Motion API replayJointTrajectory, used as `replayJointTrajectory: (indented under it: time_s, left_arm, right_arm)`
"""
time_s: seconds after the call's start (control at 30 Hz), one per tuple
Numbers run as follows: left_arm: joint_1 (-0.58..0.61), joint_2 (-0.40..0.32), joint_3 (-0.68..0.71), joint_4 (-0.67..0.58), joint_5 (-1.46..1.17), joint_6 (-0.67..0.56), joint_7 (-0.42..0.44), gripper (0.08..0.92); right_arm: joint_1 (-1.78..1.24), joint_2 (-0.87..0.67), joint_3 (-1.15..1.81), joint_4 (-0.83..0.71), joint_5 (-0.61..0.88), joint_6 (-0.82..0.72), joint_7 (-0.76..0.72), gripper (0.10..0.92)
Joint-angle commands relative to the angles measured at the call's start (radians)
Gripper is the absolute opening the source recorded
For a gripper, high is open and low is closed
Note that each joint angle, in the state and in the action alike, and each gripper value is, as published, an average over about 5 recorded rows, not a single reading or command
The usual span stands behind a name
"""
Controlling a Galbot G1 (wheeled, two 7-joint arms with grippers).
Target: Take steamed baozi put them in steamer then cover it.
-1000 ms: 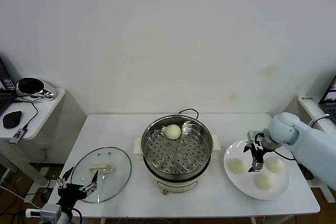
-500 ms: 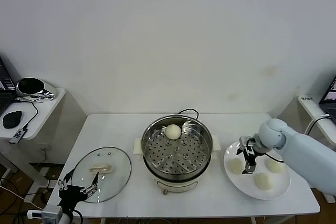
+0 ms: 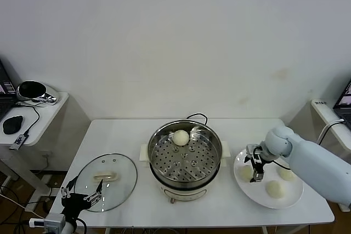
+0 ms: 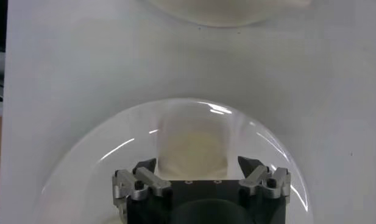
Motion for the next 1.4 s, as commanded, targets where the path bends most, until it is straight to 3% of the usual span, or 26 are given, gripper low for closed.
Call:
replayJointTrajectory:
  time_s: [0.03, 0.17, 0.33, 0.53, 0.83, 1.07, 1.4]
  left_arm:
    - [-0.001, 0.001, 0.000, 0.001, 0.000, 0.001, 0.000, 0.823]
    - [-0.002, 0.000, 0.000, 0.002, 0.000, 0.001, -0.001, 0.823]
    - [-0.006, 0.000, -0.001, 0.005, -0.001, 0.002, -0.002, 0.823]
    - [-0.020, -0.003, -0.002, 0.010, -0.005, 0.004, -0.012, 0.823]
    - [-0.047, -0.003, -0.012, -0.006, -0.005, 0.032, -0.026, 0.823]
    - [-0.046, -0.003, -0.025, -0.023, -0.004, 0.043, -0.036, 0.823]
    - [-0.024, -0.031, -0.044, -0.074, -0.014, 0.061, -0.050, 0.823]
  right_arm:
    - [0.000, 0.008, -0.001, -0.011, -0.004, 0.005, 0.000, 0.746]
    - [0.003, 0.000, 0.001, -0.008, 0.016, -0.004, 0.000, 0.647]
    - [0.017, -0.019, 0.003, 0.000, 0.033, -0.011, -0.010, 0.589]
    - [0.116, -0.085, -0.052, 0.042, 0.098, -0.020, -0.047, 0.569]
    - [0.524, -0.184, -0.267, 0.154, 0.340, -0.059, -0.198, 0.568]
    - [0.866, -0.063, -0.503, 0.170, 0.513, -0.108, -0.227, 0.572]
    - [0.913, 0.176, -0.583, 0.159, 0.624, -0.209, -0.202, 0.577]
